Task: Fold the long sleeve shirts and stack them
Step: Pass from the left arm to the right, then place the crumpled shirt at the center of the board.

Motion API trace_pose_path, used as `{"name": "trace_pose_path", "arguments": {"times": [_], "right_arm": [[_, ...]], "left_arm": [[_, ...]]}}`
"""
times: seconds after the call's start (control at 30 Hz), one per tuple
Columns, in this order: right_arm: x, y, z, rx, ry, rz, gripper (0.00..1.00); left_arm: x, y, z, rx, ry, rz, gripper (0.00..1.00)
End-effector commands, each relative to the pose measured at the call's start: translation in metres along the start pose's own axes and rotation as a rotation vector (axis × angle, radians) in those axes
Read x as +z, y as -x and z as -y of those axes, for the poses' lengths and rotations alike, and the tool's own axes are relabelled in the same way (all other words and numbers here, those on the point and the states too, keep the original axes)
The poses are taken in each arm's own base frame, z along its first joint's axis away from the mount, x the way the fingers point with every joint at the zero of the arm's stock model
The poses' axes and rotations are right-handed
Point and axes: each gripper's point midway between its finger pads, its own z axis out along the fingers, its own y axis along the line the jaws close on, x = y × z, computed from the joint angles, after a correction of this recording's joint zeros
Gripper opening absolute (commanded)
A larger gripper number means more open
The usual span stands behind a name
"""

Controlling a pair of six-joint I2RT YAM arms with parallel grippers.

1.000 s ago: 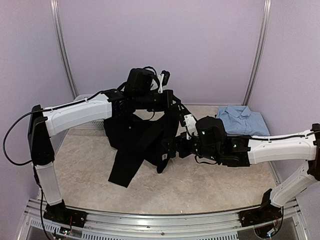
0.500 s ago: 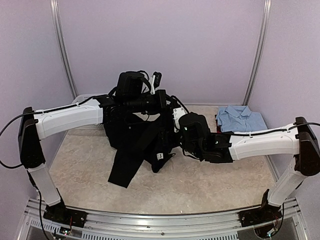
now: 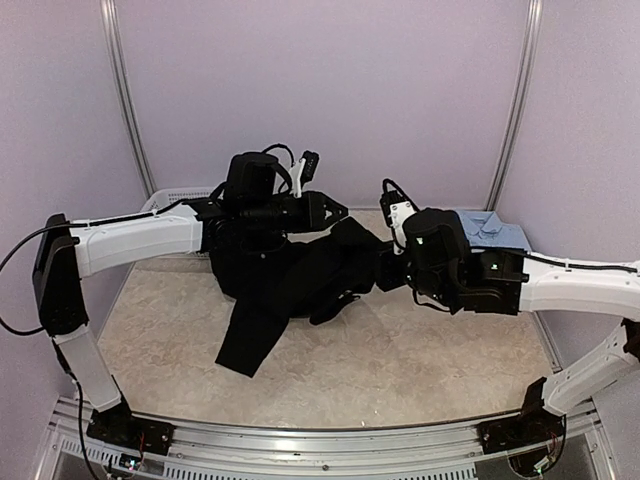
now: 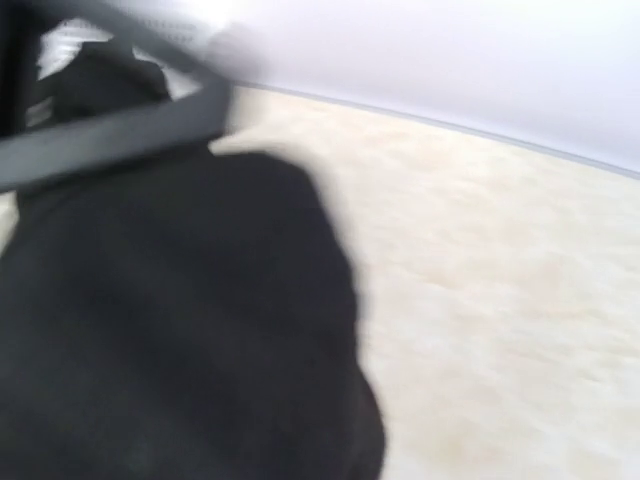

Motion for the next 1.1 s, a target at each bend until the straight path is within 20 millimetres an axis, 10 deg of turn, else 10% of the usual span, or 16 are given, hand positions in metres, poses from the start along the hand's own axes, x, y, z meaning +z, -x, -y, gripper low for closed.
{"name": "trace_pose_path", "arguments": {"times": [0.0,0.17,0.37,0.6,0.7,0.87,1.07], "right_arm": [[-0.021,-0.021,0.053,-0.070,-0.086,-0.110,0.00],[-0.050,-0.021,0.087,-0.157,-0.083,-0.100,0.00],[-0.071,-0.048,0.098,-0.109,-0.043,-0.113,0.03],[-0.074,-0.102,0.125,0.005,-0.204,-0.333,0.76],[-0.069,-0.112,0.112,-0.007,-0.147,-0.384,0.85],[-0.066,-0.107,0.083,0.004,0.016,-0.381,0.95],[-0.052,-0.062,0.118,0.036,-0.169,-0.276,0.96]], "left_arm": [[-0.021,-0.013,0.021,0.233,-0.108,-0.011,0.34],[-0.045,-0.039,0.002,0.360,-0.034,-0.024,0.60],[-0.062,-0.037,-0.057,0.357,0.225,-0.024,0.67],[-0.061,-0.034,-0.125,0.303,0.482,-0.083,0.70],[-0.062,-0.028,-0.145,0.258,0.532,-0.071,0.71],[-0.070,-0.021,-0.171,0.183,0.584,-0.059,0.71],[-0.075,-0.021,-0.172,0.169,0.571,-0.048,0.72]]}}
